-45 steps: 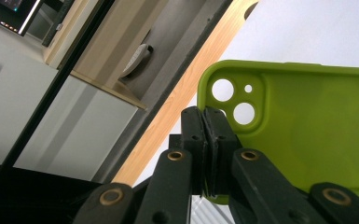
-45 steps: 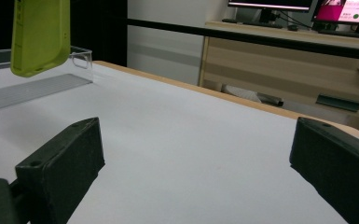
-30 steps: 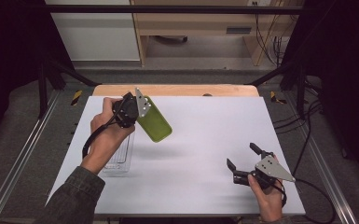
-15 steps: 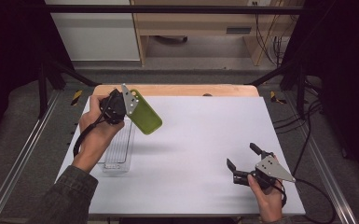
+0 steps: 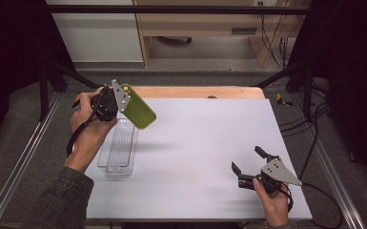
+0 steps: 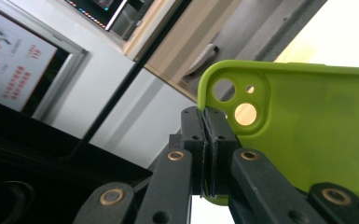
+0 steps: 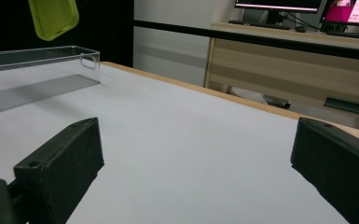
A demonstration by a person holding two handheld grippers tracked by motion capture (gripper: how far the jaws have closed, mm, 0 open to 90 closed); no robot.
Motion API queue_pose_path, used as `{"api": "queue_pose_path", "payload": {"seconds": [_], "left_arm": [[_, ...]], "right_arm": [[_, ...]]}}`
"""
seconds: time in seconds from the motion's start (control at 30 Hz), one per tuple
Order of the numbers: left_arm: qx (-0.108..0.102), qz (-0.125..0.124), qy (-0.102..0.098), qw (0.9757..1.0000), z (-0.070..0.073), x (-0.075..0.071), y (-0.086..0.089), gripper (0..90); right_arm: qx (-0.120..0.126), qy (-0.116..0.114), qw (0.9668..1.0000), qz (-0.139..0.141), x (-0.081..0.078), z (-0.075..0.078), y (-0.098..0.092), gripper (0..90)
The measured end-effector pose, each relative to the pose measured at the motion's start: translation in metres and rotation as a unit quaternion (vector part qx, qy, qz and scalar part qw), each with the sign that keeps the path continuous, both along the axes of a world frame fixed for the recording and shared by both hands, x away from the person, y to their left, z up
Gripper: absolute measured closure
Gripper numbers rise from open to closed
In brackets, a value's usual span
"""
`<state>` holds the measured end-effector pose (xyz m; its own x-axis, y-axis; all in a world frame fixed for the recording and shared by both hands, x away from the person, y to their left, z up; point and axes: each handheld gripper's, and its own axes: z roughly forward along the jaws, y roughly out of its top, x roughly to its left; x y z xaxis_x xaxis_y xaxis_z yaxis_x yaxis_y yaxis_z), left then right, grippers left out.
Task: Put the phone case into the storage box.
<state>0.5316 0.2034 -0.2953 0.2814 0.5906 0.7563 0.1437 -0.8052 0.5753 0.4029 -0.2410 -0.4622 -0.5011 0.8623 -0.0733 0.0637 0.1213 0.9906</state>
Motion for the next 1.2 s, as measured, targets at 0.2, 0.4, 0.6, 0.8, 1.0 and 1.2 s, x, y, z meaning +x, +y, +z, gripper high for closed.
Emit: {"api": "queue_pose_path", "payload": {"seconds": [0.2, 0.4, 0.6, 0.8, 1.0, 1.2], "left_arm": [[0.033, 0.011, -0.023, 0.9991, 0.004, 0.002, 0.004, 87.8], [0.058, 0.02, -0.033, 0.9975, 0.004, 0.002, 0.007, 87.9], [0.092, 0.021, -0.052, 0.9942, 0.006, 0.003, 0.008, 87.8], [0.108, 0.028, -0.06, 0.992, 0.004, 0.008, 0.011, 87.9], [0.128, 0.034, -0.073, 0.9885, 0.001, 0.012, 0.015, 87.9], [0.144, 0.039, -0.073, 0.9861, -0.004, 0.015, 0.015, 87.9]], "right_arm": [[0.006, 0.0, 1.0, 0.0, 0.0, 0.0, 0.0, 2.5], [0.006, -0.001, 1.0, 0.002, 0.0, 0.0, 0.0, 2.6], [0.006, -0.001, 1.0, 0.003, 0.0, 0.0, 0.001, 2.6], [0.004, -0.002, 1.0, 0.004, 0.0, 0.0, 0.001, 2.6], [0.0, -0.002, 1.0, 0.005, 0.0, 0.0, 0.002, 2.7], [0.001, -0.002, 1.0, 0.008, 0.0, -0.001, 0.002, 2.6]]}}
